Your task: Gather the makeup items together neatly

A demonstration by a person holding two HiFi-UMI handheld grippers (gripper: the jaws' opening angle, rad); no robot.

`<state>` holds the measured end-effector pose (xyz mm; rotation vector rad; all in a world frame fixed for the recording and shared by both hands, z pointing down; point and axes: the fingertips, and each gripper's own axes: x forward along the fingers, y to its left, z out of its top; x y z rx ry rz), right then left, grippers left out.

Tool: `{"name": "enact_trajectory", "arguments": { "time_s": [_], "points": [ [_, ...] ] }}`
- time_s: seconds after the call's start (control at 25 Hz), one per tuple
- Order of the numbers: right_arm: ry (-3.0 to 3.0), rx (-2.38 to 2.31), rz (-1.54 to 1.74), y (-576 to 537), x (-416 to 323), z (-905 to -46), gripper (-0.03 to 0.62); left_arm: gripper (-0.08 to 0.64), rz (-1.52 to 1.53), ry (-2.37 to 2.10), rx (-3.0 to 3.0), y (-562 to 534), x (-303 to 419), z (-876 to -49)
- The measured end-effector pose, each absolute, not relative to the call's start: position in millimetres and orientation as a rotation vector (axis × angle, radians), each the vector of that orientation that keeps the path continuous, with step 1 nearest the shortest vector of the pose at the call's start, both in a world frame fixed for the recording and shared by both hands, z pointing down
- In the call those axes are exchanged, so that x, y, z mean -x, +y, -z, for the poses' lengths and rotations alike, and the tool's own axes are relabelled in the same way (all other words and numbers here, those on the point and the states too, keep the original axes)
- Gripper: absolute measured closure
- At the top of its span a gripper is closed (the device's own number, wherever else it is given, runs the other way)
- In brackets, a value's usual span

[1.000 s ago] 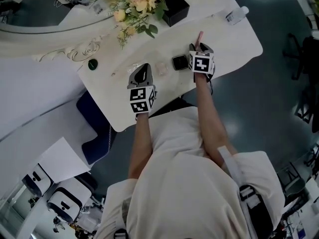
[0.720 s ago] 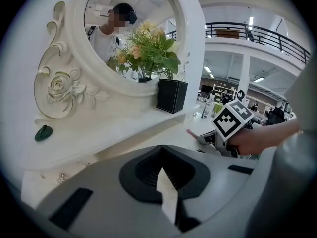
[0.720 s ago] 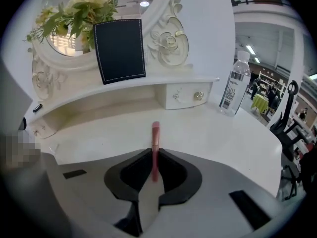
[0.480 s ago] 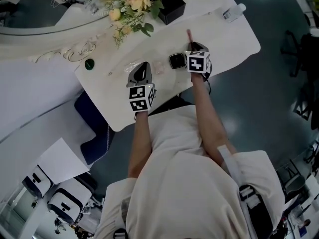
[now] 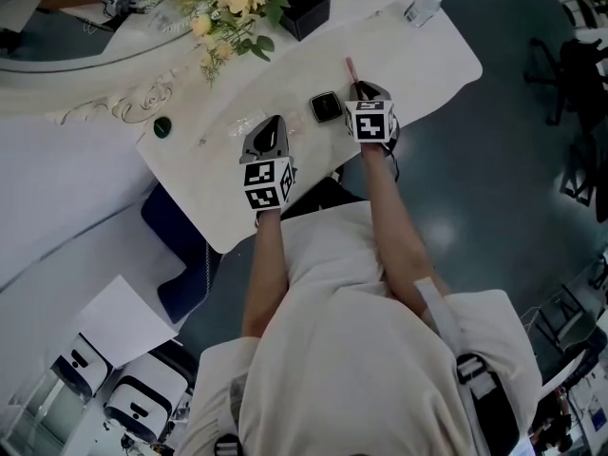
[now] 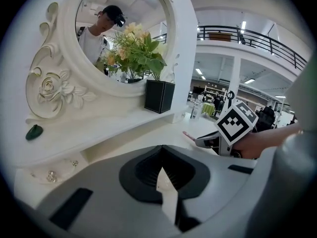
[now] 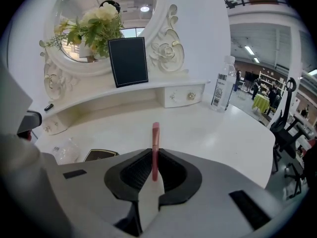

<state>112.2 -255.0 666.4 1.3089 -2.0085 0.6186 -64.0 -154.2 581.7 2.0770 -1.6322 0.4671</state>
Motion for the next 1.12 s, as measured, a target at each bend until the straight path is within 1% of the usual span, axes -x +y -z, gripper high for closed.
{"name": "enact_trajectory", "arguments": {
  "time_s": [0.36, 0.6, 0.8, 0.84, 0.96, 1.04, 1.12],
  "points": [
    [-2.006, -1.275, -0.628, -221.6, -122.8, -668.0, 0.523, 0.548, -0.447, -1.596, -2.106, -136.5, 53.3, -580.8],
    [-2.033, -1.203, -0.676, -206.5, -116.4, -675.7, 0.523, 0.548, -0.437, -1.583, -2.114, -123.5, 49.6, -581.9],
    [-2.042, -1.180, -0.678, -204.0, -113.2, -677.7, 0.518, 0.547, -0.430, -1.600, -2.100, -114.4, 60.0, -580.9],
    [-2.049, -1.174, -0.678, -203.5, -112.2, -677.8, 0.514, 0.548, -0.426, -1.603, -2.097, -113.3, 61.9, -580.5],
    [-2.057, -1.166, -0.676, -204.3, -111.5, -676.6, 0.467, 0.548, -0.413, -1.606, -2.094, -110.9, 64.7, -579.1],
    [-2.059, -1.170, -0.676, -205.0, -110.3, -674.6, 0.453, 0.548, -0.411, -1.607, -2.098, -110.2, 67.2, -578.1],
    [-2.055, -1.178, -0.671, -204.3, -109.5, -672.5, 0.453, 0.548, -0.409, -1.608, -2.104, -109.3, 69.6, -577.4]
  ]
}}
